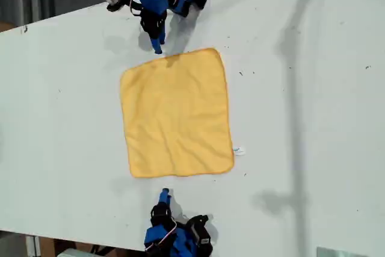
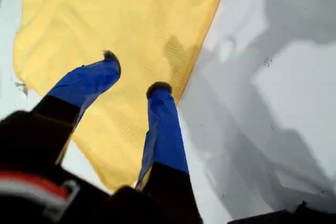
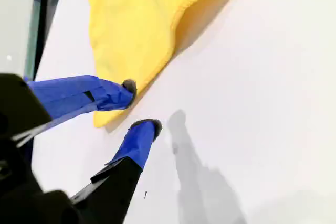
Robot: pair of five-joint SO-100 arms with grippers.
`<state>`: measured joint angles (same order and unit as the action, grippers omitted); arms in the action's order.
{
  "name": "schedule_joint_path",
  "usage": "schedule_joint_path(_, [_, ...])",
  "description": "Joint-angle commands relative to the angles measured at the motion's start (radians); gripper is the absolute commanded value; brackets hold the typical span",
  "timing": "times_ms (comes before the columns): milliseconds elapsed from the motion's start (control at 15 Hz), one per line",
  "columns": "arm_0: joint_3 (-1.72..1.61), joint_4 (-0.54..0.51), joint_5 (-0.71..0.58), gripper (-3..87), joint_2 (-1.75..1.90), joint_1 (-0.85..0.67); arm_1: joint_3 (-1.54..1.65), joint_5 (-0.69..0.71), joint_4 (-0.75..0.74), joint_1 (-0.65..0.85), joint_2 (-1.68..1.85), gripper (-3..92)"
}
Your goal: Grasp corners of a square towel and fold twice.
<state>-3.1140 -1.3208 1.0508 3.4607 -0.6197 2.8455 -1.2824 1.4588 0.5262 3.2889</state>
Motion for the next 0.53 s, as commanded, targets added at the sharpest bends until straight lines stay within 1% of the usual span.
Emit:
schedule_joint_path(0, [0.009, 0.135, 0.169, 15.7, 0.008, -0.103, 0.063, -0.19, -0.046, -0.23, -0.002, 20.6])
schedule_joint_path(67, [0.011, 0.107, 0.201, 17.9, 0.008, -0.156, 0.063, -0.19, -0.048, -0.222, -0.003, 20.9])
schedule_joint_path(133, [0.002, 0.094, 0.252, 17.8, 0.008, -0.143, 0.063, -0.19, -0.048, -0.215, -0.005, 20.1])
schedule_joint_path(200, [0.005, 0.069, 0.29, 17.4, 0.008, -0.098, 0.063, -0.19, -0.044, -0.21, -0.005, 20.4])
schedule_joint_path(333, [0.018, 0.046, 0.29, 15.5, 0.008, -0.071, 0.064, -0.19, -0.048, -0.213, -0.006, 19.0])
schedule_joint_path(400, [0.02, 0.046, 0.287, 17.0, 0.008, -0.071, 0.066, -0.181, -0.049, -0.213, -0.006, 20.4])
schedule_joint_path(467, [0.017, 0.055, 0.27, 22.0, 0.008, -0.067, 0.064, -0.137, -0.094, -0.229, -0.017, 26.2])
